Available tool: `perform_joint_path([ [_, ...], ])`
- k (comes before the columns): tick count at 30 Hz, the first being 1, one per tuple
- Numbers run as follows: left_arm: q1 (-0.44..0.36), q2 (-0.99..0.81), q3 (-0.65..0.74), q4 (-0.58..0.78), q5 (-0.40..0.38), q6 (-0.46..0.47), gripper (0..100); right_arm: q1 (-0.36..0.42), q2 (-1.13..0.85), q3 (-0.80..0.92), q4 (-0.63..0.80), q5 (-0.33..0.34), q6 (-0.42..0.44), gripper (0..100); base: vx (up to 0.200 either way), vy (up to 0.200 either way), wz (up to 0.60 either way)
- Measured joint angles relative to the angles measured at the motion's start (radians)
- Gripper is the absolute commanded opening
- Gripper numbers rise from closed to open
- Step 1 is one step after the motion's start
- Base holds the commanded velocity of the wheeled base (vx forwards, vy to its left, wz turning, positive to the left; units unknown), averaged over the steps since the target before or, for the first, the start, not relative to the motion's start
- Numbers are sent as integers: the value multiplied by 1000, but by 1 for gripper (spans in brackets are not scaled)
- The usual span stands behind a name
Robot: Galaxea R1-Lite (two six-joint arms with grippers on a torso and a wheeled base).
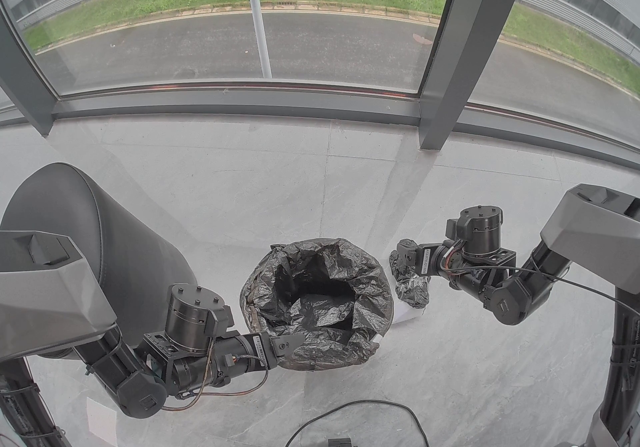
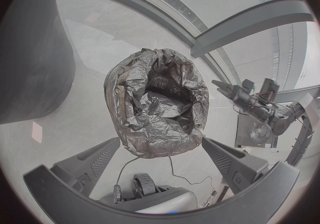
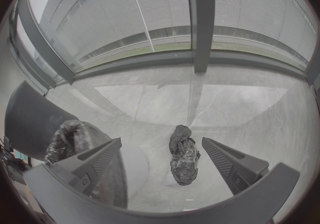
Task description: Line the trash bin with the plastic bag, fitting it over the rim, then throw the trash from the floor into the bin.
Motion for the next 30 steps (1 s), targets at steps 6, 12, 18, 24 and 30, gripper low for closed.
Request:
perform_joint_path([
  [6, 2, 5, 0, -5, 0, -5, 100, -49, 105, -131, 110, 4, 31, 100, 0, 0, 0],
  [12, 3, 13, 7, -44, 0, -7, 100, -77, 169, -288, 313, 5, 78, 100, 0, 0, 0],
  [18, 3, 35, 24, -124, 2, -7, 100, -85, 221, -415, 470, 5, 93, 100, 0, 0, 0],
  [24, 3, 50, 36, -139, 2, -7, 100, -87, 259, -484, 554, 6, 92, 100, 0, 0, 0],
  [30, 3, 56, 38, -140, 2, -7, 100, -86, 306, -555, 595, 11, 86, 100, 0, 0, 0],
])
